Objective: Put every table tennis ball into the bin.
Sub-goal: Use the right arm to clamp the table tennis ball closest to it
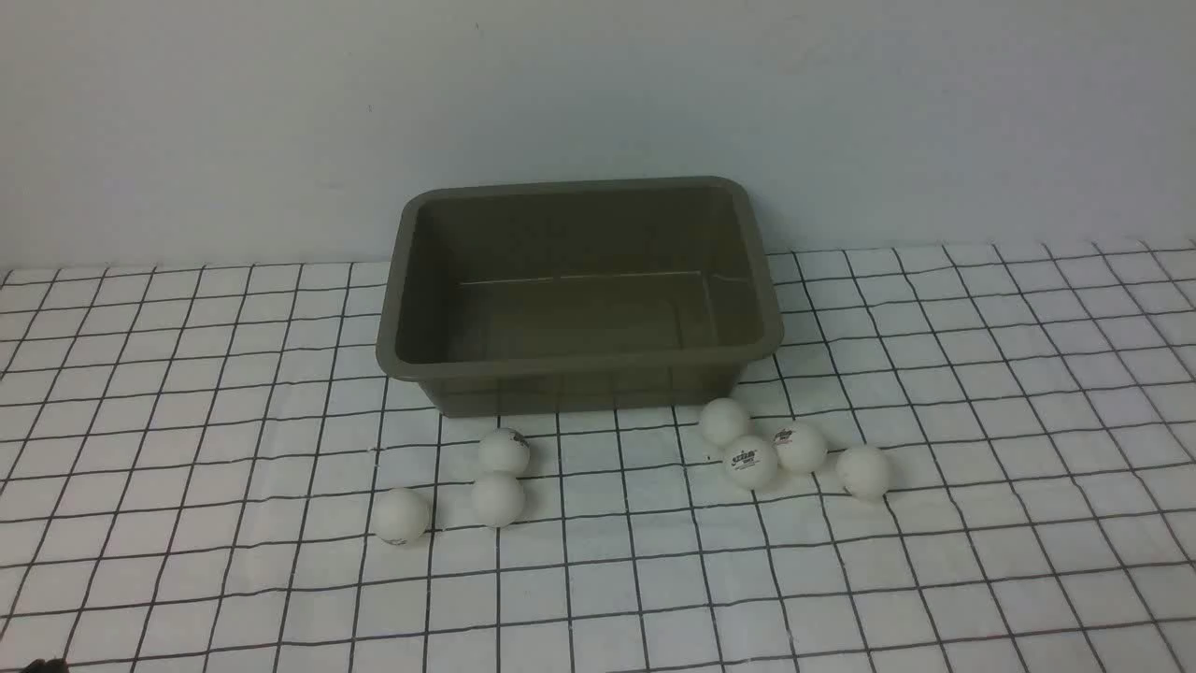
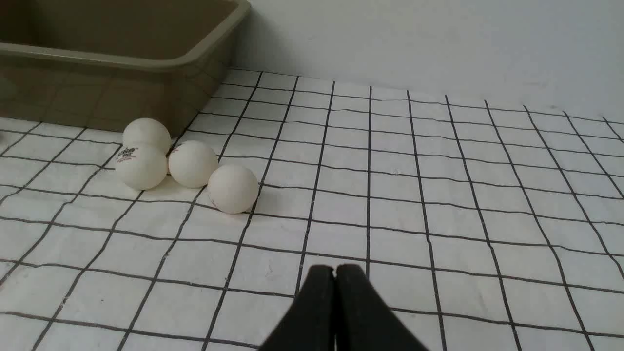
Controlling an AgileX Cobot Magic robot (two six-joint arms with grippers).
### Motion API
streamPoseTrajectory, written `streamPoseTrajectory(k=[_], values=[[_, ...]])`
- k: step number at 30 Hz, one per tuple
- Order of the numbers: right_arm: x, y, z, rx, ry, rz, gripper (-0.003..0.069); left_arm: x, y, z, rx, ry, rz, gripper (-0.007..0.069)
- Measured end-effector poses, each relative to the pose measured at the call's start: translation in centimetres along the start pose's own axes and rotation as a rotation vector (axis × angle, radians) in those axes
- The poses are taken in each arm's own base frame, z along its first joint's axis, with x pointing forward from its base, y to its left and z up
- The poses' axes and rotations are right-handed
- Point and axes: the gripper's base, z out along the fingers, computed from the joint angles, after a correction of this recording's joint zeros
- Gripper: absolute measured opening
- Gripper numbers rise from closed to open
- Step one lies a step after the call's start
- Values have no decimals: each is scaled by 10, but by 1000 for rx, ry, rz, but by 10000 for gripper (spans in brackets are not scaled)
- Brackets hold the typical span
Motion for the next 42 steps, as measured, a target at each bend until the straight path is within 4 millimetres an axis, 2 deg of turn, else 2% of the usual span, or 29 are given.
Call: streamPoseTrajectory(k=[33,37,42], values=[[0,0,0,0,-4,7,-10,0,0,0,0,0,0,-4],[-3,2,1,-30,-48,160,-10,0,0,0,0,0,0,-4],[-12,7,-1,-115,-135,559,-10,0,0,0,0,0,0,-4]])
